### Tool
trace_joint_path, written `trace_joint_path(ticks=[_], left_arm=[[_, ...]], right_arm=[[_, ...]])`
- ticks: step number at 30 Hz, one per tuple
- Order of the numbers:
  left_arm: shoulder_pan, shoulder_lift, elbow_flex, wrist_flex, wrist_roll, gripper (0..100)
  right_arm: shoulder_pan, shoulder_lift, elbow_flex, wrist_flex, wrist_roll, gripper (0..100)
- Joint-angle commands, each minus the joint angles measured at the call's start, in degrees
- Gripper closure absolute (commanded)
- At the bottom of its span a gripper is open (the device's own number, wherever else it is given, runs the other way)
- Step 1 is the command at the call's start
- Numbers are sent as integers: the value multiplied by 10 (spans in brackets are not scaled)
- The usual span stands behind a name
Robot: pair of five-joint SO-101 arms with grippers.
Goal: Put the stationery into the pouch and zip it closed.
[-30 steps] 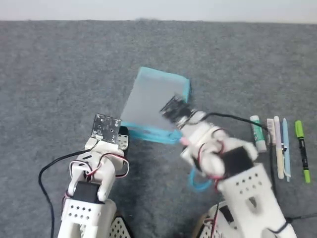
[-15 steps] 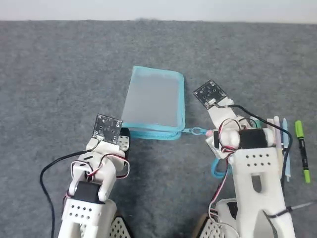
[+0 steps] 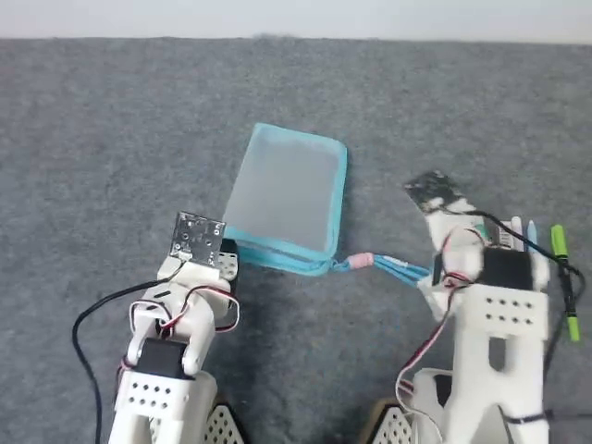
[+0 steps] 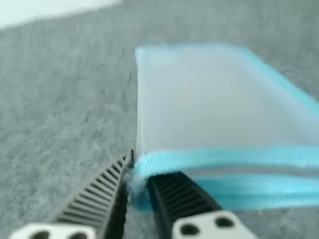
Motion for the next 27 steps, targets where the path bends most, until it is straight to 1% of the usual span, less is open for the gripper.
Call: trace_joint_path(ticks=[1,4,7,12,17,19,23,27], left_arm=[[1,4,-7,1,8,988],[1,5,-7,1,8,988],[1,5,-7,2,8,988],[1,5,-7,3,8,988],[1,5,-7,3,8,988],[1,5,-4,1,8,988],[2,2,0,-1,8,988],[2,2,0,-1,8,988]], right_arm=[[89,-13,-30,-11,73,808],[166,32,-30,-47,119,815],[221,106,-34,-88,156,815],[292,267,-134,-104,178,815],[340,417,-250,-102,179,815],[359,461,-279,-102,200,815],[390,516,-321,-109,239,815],[405,548,-360,-126,268,815]])
